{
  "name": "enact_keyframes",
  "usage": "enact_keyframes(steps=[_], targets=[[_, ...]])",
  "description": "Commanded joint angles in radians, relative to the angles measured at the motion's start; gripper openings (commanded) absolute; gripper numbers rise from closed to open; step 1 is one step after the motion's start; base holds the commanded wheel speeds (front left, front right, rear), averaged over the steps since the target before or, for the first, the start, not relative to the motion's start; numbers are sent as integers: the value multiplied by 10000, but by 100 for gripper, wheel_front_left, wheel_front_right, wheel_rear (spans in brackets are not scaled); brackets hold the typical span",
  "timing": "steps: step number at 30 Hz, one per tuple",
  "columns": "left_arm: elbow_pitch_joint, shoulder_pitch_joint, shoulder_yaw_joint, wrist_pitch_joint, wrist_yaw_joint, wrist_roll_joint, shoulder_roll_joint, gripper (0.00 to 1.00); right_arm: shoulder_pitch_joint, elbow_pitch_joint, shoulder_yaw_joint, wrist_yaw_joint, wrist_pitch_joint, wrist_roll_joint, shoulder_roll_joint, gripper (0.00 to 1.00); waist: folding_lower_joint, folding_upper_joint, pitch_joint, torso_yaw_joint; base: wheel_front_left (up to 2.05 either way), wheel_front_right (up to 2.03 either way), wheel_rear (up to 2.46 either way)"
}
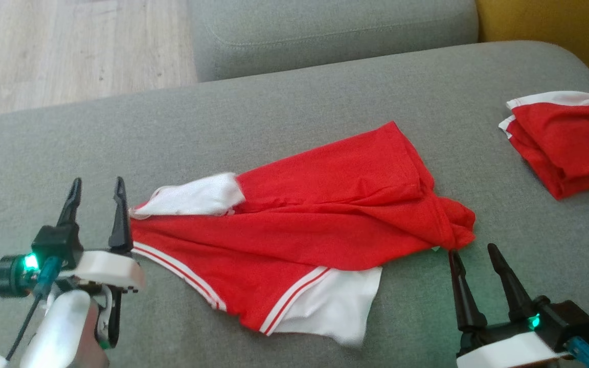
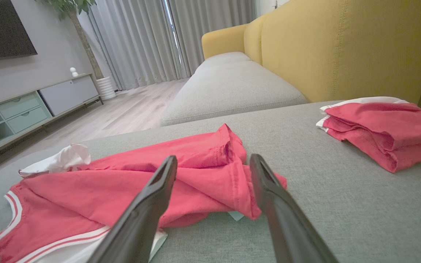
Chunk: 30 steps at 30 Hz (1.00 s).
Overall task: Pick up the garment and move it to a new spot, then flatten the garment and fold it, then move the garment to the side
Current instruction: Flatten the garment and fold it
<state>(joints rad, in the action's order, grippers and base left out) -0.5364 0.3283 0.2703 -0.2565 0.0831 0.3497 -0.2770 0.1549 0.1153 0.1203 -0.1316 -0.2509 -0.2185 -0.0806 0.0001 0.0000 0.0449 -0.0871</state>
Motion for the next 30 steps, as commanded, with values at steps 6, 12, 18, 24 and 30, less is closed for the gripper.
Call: enact_keyframes(steps=[6,12,18,24,30], targets=[[607,-320,-715,-52,480,-494,-178,100,-321,-270,333,9,-109,67,-252,100,-1,0,-169,-11,0,0,0],[1552,-743,-338,-53,781,-1412,-278,100,-174,-352,223,9,-109,71,-276,100,-1,0,-6,159,0,0,0],[1383,502,948,310,568,-2795,-359,100,-357,-445,257,9,-109,68,-294,100,-1,0,504,354,0,0,0],[185,2017,2292,1075,108,-3708,473,100,-652,-476,344,9,-109,44,-462,100,-1,0,1074,393,0,0,0],[-1013,2744,2923,1446,-56,-3918,1320,100,-850,-528,319,9,-109,40,-633,100,-1,0,1467,328,0,0,0]])
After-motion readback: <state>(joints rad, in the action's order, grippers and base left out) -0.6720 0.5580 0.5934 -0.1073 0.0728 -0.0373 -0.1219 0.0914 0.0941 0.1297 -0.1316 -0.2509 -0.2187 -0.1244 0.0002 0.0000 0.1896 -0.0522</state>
